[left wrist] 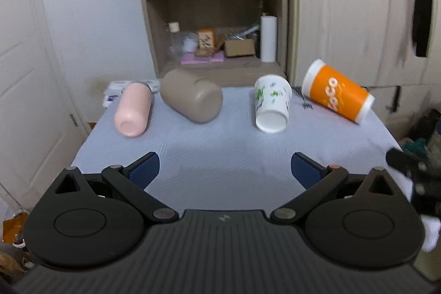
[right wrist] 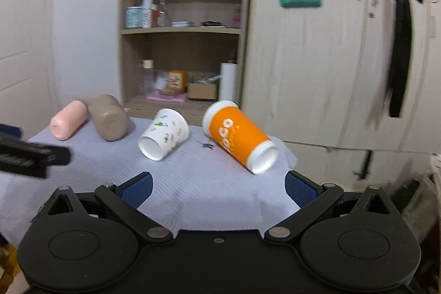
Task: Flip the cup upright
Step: 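Move the right tool toward the lying orange COCO cup while the left tool follows, then close the right gripper around the orange cup's body near its base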
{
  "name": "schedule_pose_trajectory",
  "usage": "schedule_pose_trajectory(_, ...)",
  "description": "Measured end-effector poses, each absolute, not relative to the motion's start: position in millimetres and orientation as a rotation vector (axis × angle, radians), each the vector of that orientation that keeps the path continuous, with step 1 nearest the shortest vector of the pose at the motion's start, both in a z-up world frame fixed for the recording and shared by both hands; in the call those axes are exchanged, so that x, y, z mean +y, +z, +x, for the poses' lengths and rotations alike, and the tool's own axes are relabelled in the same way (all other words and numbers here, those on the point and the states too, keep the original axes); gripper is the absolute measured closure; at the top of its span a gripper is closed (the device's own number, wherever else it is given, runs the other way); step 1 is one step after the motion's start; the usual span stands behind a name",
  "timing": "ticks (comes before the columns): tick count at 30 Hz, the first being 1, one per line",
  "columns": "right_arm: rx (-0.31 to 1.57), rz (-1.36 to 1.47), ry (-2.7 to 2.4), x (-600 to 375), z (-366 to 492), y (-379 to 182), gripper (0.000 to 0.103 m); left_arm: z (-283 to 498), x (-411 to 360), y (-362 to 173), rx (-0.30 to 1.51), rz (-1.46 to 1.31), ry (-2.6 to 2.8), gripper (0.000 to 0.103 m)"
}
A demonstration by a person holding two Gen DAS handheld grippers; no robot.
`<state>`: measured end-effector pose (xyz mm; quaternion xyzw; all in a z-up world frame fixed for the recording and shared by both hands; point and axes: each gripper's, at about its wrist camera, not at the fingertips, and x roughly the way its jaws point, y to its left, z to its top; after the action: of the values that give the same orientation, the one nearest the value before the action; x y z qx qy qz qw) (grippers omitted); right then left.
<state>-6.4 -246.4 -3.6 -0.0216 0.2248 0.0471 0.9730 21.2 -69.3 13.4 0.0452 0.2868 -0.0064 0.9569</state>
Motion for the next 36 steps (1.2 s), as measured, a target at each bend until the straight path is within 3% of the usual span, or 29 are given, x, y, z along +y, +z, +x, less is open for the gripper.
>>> schedule_pose_trajectory(16,0.531,-0.285,0.291,-297.5,110.3,-45.5,0.003,137.9,-145.2,-19.7,0.726,-0.144,-0.21,0.002)
schedule_pose_trajectory(31,0.635,-0.284,0.347,-317.7,195.0,-60.7,0.003,160.3,-146.4,-34.8,0.697,-0.261,-0.231,0.002)
schedule_pose_trajectory(34,0.67,-0.258,0.357,-317.0,203.7,-66.5,0.013,161.0,-147.1,-35.9,0.68,-0.269,-0.235,0.002)
schedule_pose_trajectory(36,0.682,-0.25,0.336,-314.9,205.0,-67.6,0.031,162.9,-145.6,-37.7,0.685,-0.289,-0.24,0.002)
